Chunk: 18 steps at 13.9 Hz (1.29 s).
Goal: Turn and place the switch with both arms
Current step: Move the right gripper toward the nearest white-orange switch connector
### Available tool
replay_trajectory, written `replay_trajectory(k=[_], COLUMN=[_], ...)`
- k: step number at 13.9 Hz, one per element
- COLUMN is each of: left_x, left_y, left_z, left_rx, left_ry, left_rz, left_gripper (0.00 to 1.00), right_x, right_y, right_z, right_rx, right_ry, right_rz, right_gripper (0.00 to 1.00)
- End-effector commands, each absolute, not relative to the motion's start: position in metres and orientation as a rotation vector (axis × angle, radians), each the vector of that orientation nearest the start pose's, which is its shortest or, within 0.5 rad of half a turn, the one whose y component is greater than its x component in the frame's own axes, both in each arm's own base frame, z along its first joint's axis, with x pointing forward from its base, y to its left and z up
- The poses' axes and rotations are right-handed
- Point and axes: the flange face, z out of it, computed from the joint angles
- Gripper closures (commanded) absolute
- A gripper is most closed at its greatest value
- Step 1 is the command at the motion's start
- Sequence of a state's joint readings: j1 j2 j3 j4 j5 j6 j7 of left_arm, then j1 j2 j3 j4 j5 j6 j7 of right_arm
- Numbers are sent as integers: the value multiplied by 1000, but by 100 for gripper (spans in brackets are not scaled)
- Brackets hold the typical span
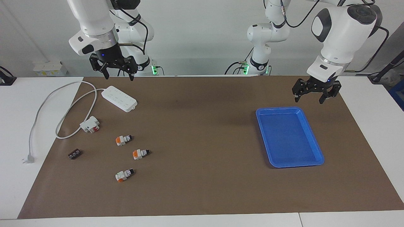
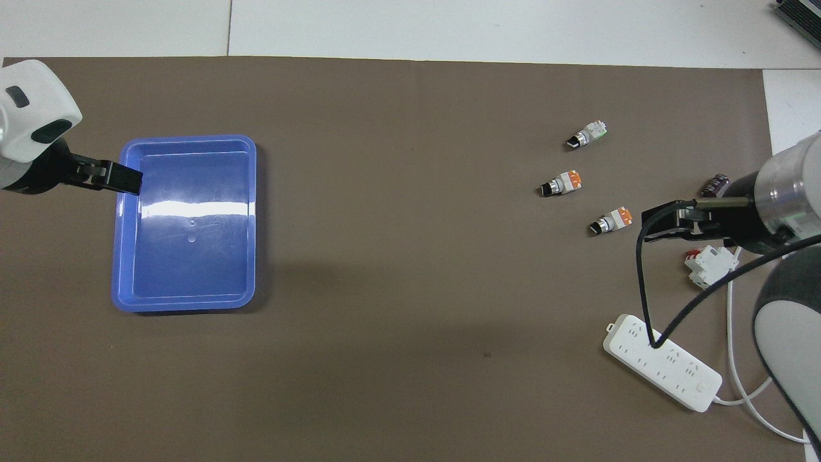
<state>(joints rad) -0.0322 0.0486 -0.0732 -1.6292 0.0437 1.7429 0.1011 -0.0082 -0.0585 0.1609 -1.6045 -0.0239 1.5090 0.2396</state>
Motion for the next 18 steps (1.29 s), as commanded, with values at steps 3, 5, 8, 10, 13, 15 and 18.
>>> replay_trajectory(k=[3,5,8,10,13,15,18], left_x=[573,573,573,573,573,573,573], left_y=[-53,-53,-53,-53,-53,-53,-53], left_z=[586,586,585,586,585,585,585], left_rx=[-3071,-3071,-3071,-3071,-3071,-3071,-3071], left_ry=[345,345,345,345,345,345,345], left_rz=[-120,-118,-118,-118,-118,-118,-118], left_gripper=[0,0,0,0,0,0,0], right_x=[519,525,535,537,539,541,544], right_y=[76,63,55,56,54,47,43], right_z=[634,630,616,605,592,582,566], right_rx=[-3163,-3161,-3158,-3149,-3090,-3021,-2887], right_ry=[154,103,-96,-246,-680,-983,-1353], right_rz=[41,26,2,-18,-57,-99,-110], right_gripper=[0,0,0,0,0,0,0])
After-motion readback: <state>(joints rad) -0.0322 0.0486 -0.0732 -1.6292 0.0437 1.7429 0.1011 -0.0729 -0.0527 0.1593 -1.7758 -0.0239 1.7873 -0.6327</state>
